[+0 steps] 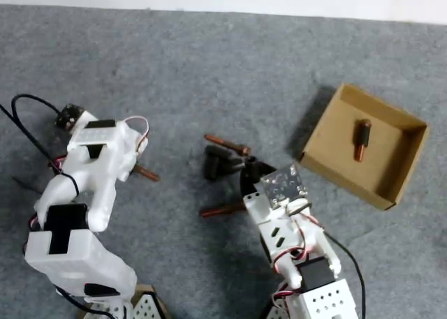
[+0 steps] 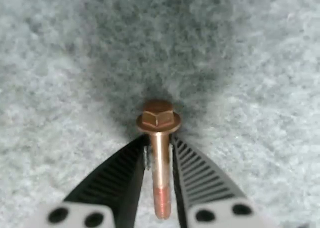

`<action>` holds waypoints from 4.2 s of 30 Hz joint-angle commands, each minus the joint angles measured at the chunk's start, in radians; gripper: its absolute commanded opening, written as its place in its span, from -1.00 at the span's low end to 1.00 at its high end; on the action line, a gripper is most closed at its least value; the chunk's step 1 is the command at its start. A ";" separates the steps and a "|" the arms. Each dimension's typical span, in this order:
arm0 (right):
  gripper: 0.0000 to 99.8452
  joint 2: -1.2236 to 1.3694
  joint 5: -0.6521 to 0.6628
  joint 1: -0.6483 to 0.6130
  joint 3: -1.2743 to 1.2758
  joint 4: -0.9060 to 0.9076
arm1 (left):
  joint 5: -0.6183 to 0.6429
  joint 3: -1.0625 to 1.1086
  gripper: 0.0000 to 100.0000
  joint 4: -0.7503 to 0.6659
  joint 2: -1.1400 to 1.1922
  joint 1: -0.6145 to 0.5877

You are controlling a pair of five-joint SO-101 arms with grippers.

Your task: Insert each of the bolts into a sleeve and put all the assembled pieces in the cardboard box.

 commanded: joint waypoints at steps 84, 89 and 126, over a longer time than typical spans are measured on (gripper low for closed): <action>-0.99 -0.007 0.272 -0.295 0.125 -0.068 | -0.192 0.924 -0.99 -0.178 -1.986 0.561; -0.99 -0.007 0.272 -0.295 0.125 -0.068 | -0.192 0.932 -0.99 -0.175 -1.986 0.562; -0.99 -0.012 0.304 -0.297 0.122 -0.048 | -0.322 0.911 -0.99 0.127 -1.983 0.707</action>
